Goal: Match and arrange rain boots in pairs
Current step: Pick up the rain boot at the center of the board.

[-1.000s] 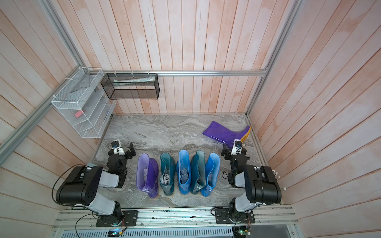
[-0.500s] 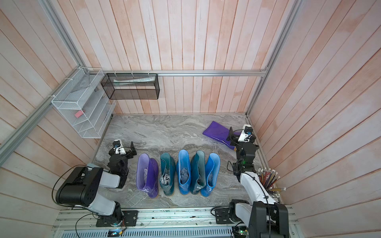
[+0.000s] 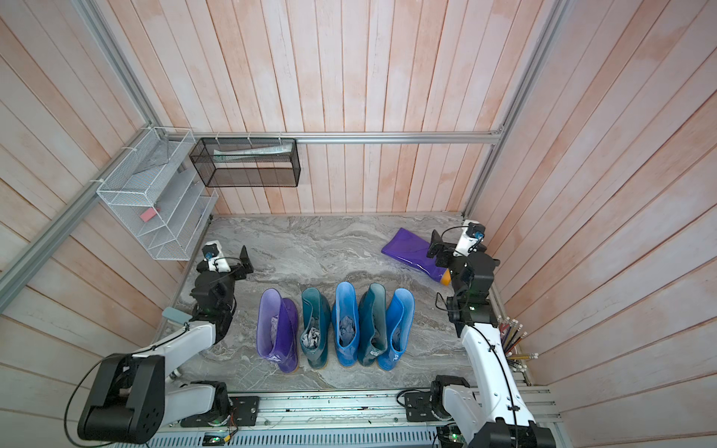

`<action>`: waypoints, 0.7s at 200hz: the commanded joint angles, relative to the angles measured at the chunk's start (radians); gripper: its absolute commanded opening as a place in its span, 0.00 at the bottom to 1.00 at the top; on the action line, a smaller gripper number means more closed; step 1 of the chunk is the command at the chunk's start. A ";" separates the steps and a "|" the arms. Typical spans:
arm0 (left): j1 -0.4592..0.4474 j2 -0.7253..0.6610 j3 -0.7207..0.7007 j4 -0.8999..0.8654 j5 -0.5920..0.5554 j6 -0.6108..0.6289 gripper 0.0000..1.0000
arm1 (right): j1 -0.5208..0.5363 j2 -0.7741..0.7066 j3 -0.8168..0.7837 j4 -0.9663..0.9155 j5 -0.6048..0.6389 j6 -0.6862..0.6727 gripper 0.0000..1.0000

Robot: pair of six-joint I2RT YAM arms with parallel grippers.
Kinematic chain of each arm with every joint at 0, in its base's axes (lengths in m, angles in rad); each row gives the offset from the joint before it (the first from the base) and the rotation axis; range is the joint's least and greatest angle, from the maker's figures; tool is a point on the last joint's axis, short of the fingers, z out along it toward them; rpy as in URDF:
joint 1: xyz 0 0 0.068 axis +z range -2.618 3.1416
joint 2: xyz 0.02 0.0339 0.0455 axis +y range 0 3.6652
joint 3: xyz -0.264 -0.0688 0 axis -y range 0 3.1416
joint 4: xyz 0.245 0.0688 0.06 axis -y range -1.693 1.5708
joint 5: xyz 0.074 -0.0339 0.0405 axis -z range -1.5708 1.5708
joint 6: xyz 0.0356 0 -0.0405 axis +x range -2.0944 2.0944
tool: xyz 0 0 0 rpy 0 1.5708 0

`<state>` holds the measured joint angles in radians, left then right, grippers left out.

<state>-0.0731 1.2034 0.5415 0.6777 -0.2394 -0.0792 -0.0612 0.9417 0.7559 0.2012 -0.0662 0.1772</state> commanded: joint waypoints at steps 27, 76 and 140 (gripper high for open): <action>-0.111 -0.106 0.427 -0.649 -0.017 -0.172 1.00 | 0.006 -0.013 0.165 -0.325 -0.089 0.039 0.98; -0.270 -0.047 0.824 -1.181 0.071 -0.338 1.00 | 0.007 -0.002 0.332 -0.594 -0.104 0.004 0.98; -0.554 0.073 1.147 -1.675 0.019 -0.419 1.00 | 0.006 0.015 0.338 -0.641 -0.128 0.036 0.98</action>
<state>-0.5392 1.2472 1.5902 -0.7151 -0.1730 -0.4358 -0.0597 0.9455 1.0912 -0.3859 -0.1677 0.1925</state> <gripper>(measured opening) 0.999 0.981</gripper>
